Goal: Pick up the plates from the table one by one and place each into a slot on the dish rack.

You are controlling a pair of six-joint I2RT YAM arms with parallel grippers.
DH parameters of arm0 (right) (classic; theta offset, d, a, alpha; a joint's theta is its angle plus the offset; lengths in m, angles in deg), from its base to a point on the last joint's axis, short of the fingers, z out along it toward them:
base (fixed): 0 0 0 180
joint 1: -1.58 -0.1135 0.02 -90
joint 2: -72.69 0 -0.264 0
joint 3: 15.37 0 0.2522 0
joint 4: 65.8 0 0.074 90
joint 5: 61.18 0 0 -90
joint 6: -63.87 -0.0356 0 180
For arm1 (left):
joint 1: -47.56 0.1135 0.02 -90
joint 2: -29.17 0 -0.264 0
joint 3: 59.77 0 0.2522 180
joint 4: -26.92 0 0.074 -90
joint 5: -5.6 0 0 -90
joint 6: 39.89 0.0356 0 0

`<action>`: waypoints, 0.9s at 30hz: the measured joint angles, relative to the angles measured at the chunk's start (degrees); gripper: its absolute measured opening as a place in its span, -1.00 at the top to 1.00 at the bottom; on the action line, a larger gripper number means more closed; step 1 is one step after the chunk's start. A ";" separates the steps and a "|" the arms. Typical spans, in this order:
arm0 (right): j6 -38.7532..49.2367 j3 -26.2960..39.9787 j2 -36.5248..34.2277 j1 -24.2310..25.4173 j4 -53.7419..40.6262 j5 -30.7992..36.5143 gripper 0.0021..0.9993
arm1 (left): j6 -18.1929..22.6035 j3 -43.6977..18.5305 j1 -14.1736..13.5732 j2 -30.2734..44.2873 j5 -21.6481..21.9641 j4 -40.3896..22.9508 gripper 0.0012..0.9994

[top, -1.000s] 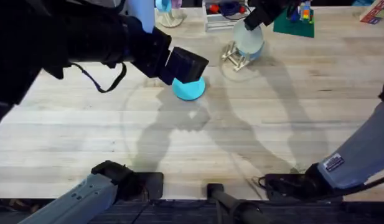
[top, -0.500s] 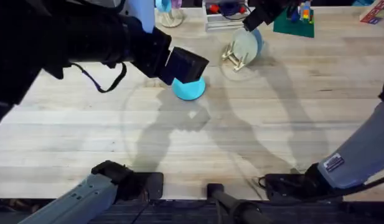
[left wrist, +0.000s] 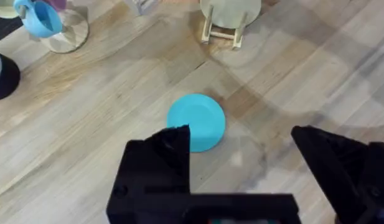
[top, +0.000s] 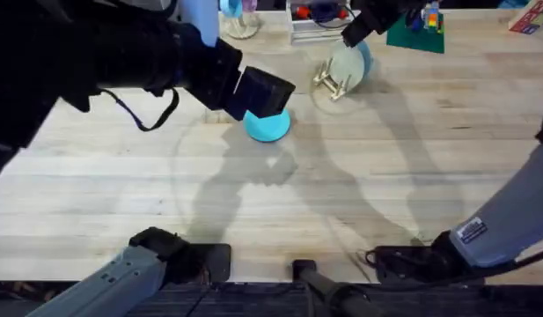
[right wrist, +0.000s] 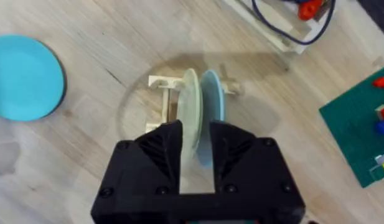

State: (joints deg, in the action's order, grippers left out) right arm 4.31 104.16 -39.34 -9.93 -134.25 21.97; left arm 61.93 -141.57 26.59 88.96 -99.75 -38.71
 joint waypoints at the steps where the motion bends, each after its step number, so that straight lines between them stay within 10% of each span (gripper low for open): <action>1: -0.05 0.00 0.14 0.00 -0.44 0.00 0.40 | 0.00 -0.01 0.00 0.00 0.00 0.01 -0.99; 11: -1.32 0.13 9.68 0.00 -7.31 0.00 -0.10 | 0.00 -0.01 0.00 0.00 0.00 0.01 -0.99; 15: -1.68 0.26 13.42 0.00 -11.16 -0.02 -0.96 | 0.00 -0.01 0.00 0.00 0.00 0.01 -0.99; 27: -6.30 0.26 22.55 0.00 -17.39 -0.02 -0.99 | 0.00 -0.01 0.00 0.00 0.00 -0.29 -0.99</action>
State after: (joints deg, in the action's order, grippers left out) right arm -1.99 104.43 -16.78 -9.93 -151.64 21.95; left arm 61.93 -141.58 26.59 88.96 -99.75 -39.00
